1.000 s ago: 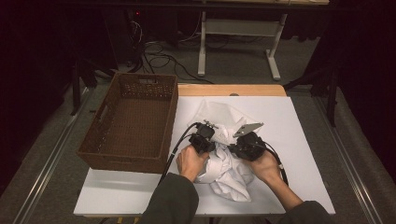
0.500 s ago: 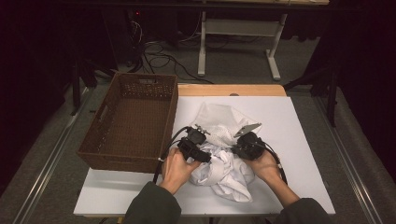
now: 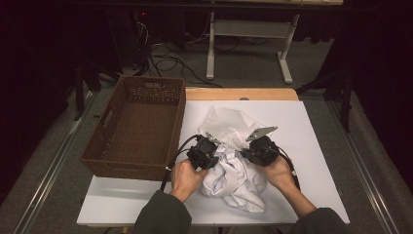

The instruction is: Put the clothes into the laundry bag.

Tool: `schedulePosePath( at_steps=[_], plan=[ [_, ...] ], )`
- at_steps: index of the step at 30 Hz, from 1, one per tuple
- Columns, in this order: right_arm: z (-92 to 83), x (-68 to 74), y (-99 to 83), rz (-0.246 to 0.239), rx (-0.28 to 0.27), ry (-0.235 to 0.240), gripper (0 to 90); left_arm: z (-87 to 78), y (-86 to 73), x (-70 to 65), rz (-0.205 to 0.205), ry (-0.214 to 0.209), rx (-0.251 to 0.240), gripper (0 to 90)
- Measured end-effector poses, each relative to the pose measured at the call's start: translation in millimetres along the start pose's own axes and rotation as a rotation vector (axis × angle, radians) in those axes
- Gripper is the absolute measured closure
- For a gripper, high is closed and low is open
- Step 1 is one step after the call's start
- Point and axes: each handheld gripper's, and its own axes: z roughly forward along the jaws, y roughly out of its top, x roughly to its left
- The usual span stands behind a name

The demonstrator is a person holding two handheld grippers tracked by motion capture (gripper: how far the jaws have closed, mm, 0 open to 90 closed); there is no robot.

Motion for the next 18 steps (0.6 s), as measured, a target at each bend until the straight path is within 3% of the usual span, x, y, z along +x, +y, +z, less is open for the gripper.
schedulePosePath(
  at_steps=[7, 11, 13, 16, 18],
  plan=[
    [-16.0, 11.0, 8.1, -0.057, -0.044, -0.006, 89.0, -7.0, 12.2, -19.2, 0.052, -0.026, -0.026, 84.4],
    [-19.5, 12.6, 7.8, -0.060, -0.049, 0.009, 89.1, 17.8, 23.8, -13.7, 0.002, 0.045, 0.047, 84.9],
    [-16.3, 14.1, 4.8, -0.049, -0.039, 0.022, 89.1, 42.8, 24.3, -4.1, -0.057, 0.063, 0.103, 85.2],
    [-9.3, 19.2, -2.3, -0.058, -0.019, 0.029, 89.1, 55.3, 27.6, 4.6, -0.110, 0.058, 0.089, 85.2],
    [-3.1, 16.7, -7.6, -0.057, 0.009, 0.027, 89.1, 55.5, 29.6, 5.0, -0.094, 0.068, 0.099, 85.0]
  ],
)
